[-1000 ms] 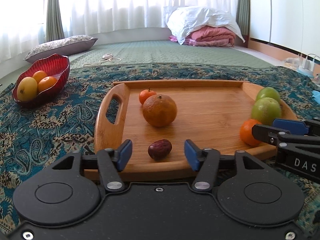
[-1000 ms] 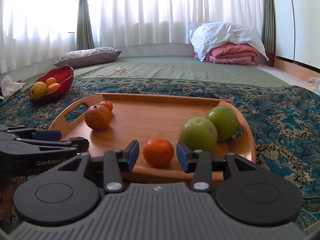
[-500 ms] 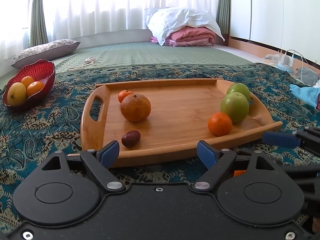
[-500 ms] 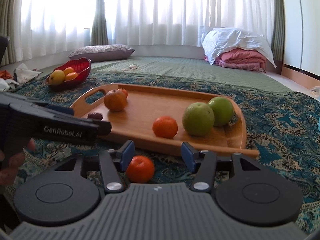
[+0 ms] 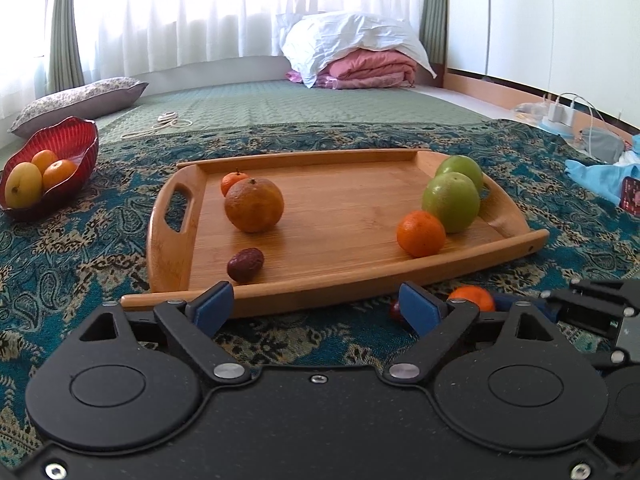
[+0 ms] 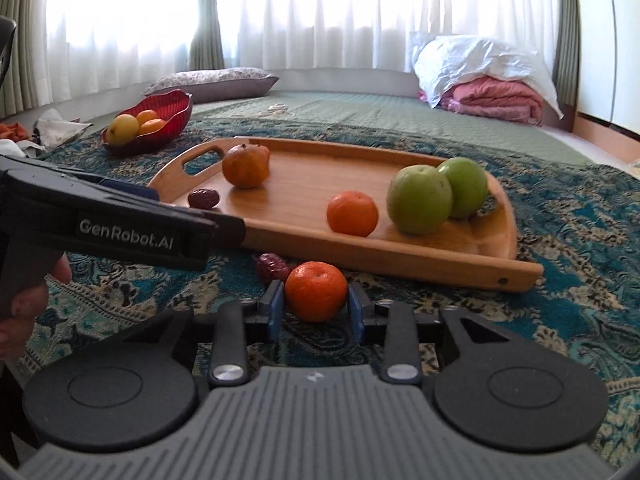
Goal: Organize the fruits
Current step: 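Grasp another mandarin with the right tool while the left tool grasps a second date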
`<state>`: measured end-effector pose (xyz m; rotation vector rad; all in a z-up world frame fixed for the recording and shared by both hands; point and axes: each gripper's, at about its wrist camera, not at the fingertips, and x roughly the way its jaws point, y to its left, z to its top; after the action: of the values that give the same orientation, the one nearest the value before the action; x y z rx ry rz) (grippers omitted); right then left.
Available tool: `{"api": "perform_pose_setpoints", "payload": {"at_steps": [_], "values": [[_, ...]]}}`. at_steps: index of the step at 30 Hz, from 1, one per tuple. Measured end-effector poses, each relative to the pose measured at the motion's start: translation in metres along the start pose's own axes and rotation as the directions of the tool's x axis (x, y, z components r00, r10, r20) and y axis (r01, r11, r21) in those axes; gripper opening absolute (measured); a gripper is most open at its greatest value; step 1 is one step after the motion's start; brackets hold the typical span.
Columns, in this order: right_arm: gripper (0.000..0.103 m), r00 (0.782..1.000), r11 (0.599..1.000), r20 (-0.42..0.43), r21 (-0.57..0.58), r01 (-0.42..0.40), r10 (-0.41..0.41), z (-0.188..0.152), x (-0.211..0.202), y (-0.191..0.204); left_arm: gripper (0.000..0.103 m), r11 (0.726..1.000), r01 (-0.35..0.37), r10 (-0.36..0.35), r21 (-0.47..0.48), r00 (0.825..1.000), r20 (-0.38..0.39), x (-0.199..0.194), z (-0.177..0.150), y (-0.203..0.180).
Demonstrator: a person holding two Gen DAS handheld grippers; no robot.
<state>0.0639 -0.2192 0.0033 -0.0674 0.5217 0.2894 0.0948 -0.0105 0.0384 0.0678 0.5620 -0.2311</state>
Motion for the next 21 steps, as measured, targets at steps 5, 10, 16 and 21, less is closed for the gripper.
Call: {"api": "perform_pose_setpoints", "payload": {"at_steps": [5, 10, 16, 21], "values": [[0.038, 1.000, 0.999, 0.012, 0.022, 0.023, -0.024, -0.002, -0.009, -0.011, 0.091, 1.000, 0.027, -0.027, 0.015, 1.000, 0.004, 0.000, -0.006, -0.008], [0.031, 0.995, 0.996, 0.047, -0.031, 0.085, -0.084, -0.002, -0.021, -0.013, 0.092, 0.998, 0.068, -0.068, -0.001, 0.998, 0.008, 0.002, -0.009, -0.015], [0.032, 0.994, 0.994, 0.040, -0.055, 0.099, -0.097, -0.004, -0.023, -0.014, 0.083, 0.993, 0.117, -0.117, 0.000, 0.993, 0.013, 0.007, -0.008, -0.029], [0.044, 0.997, 0.997, 0.025, -0.038, 0.074, -0.073, -0.005, -0.023, -0.017, 0.045, 0.982, 0.174, -0.176, -0.079, 0.984, -0.026, 0.018, -0.001, -0.031]]}}
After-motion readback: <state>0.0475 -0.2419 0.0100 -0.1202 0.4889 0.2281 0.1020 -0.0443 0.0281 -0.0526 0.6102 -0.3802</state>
